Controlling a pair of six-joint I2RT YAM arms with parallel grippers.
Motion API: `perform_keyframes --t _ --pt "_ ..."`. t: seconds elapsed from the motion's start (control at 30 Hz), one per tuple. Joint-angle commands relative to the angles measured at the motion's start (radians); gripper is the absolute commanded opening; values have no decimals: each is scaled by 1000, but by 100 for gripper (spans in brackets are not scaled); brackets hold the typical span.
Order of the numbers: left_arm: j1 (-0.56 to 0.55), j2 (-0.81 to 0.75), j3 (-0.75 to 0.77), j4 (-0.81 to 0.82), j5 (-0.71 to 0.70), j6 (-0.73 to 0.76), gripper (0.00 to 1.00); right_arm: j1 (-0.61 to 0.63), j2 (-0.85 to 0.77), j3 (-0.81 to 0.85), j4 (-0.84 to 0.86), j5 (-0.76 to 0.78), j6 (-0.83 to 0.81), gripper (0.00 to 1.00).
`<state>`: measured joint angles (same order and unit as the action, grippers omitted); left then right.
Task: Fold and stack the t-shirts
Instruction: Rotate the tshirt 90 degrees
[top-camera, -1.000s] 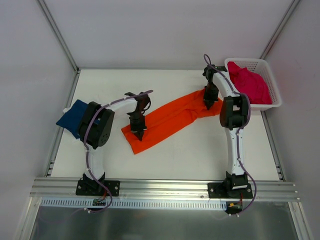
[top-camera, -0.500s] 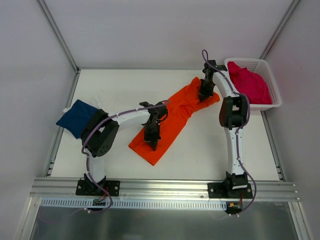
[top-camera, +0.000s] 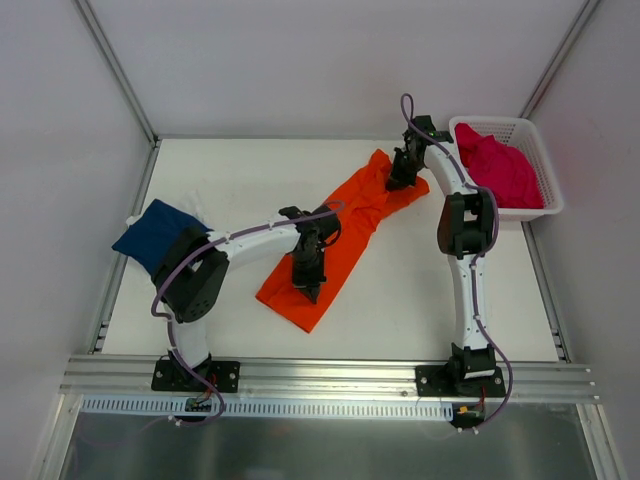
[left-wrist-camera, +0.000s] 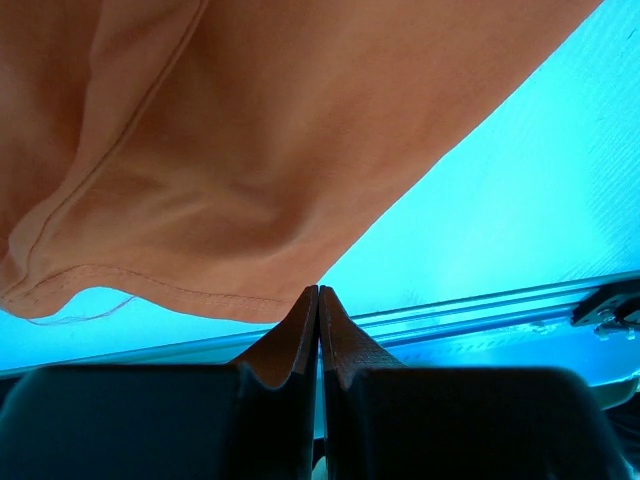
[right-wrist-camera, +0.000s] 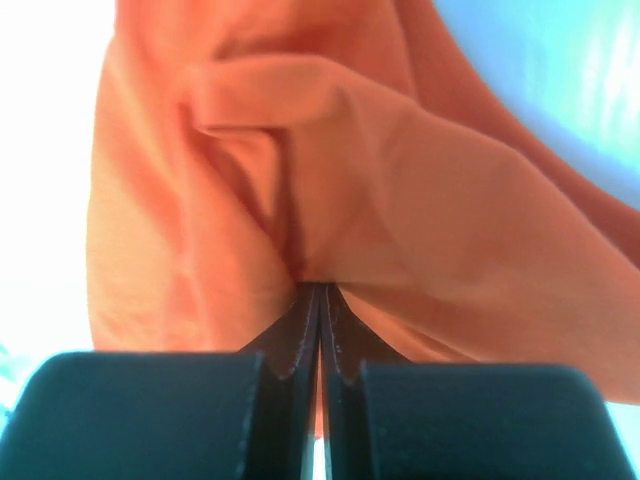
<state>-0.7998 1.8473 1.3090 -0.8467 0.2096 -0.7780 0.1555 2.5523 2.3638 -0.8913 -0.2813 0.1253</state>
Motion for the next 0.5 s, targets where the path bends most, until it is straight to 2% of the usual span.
perform_keyframes --t 0.0,0.23,0.4,0.47 --pt "-18 -39 6 -34 -9 -30 0 6 2 52 83 -74 53 1" --pt "-18 -109 50 -94 -128 -26 0 4 5 64 140 -125 91 0" --pt "-13 -181 238 -196 -431 -1 0 4 -114 31 163 -110 59 0" --pt "25 -165 331 -195 -435 39 0 4 -194 17 157 -101 48 0"
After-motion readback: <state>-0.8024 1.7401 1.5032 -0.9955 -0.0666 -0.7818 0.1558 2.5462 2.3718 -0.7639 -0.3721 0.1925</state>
